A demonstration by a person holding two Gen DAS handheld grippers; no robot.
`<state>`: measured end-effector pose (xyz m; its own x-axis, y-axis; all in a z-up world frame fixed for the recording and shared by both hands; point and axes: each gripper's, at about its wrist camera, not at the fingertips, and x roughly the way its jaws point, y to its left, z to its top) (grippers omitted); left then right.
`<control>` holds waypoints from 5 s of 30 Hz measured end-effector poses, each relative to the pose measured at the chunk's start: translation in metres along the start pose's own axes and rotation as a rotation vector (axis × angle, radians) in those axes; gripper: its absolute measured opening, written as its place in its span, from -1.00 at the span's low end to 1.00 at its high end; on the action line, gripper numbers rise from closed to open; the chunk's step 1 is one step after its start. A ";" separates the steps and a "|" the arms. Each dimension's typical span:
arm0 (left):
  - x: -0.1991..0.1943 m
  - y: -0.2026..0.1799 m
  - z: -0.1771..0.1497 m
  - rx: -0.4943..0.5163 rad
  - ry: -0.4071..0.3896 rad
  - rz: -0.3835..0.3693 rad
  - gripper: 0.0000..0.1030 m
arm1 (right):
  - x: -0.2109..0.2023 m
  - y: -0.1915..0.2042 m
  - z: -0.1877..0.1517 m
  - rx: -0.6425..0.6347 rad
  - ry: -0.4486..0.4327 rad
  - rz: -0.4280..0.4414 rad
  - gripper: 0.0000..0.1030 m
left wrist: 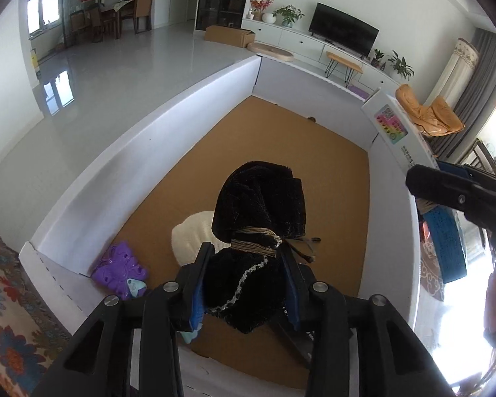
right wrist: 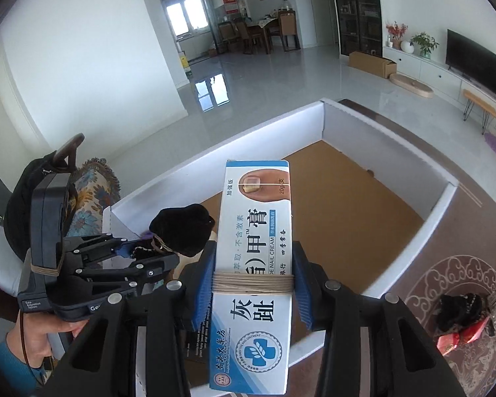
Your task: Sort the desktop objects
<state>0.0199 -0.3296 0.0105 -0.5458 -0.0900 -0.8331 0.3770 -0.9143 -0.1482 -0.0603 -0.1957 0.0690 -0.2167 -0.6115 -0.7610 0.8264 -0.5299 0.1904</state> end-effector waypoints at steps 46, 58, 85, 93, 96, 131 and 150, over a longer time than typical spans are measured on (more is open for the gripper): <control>0.066 -0.307 -0.147 0.447 -0.026 -0.291 0.85 | -0.133 -0.203 -0.349 0.424 -0.004 -0.569 1.00; 0.067 -0.318 -0.154 0.508 -0.044 -0.226 0.87 | -0.133 -0.204 -0.348 0.424 -0.004 -0.569 1.00; 0.069 -0.322 -0.156 0.531 -0.044 -0.194 0.88 | -0.133 -0.205 -0.348 0.425 -0.004 -0.569 1.00; 0.069 -0.322 -0.156 0.531 -0.044 -0.194 0.88 | -0.133 -0.205 -0.348 0.425 -0.004 -0.568 1.00; 0.069 -0.322 -0.156 0.531 -0.045 -0.194 0.88 | -0.133 -0.205 -0.348 0.425 -0.004 -0.568 1.00; 0.070 -0.311 -0.150 0.463 -0.048 -0.182 0.90 | -0.133 -0.205 -0.348 0.424 -0.004 -0.568 1.00; 0.072 -0.313 -0.151 0.457 -0.052 -0.136 0.90 | -0.160 -0.263 -0.307 0.422 -0.101 -0.566 1.00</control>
<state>-0.0238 0.0098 -0.0835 -0.6087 0.0339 -0.7927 -0.0620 -0.9981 0.0049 -0.0834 0.2217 -0.0500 -0.6172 -0.2163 -0.7565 0.3058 -0.9518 0.0226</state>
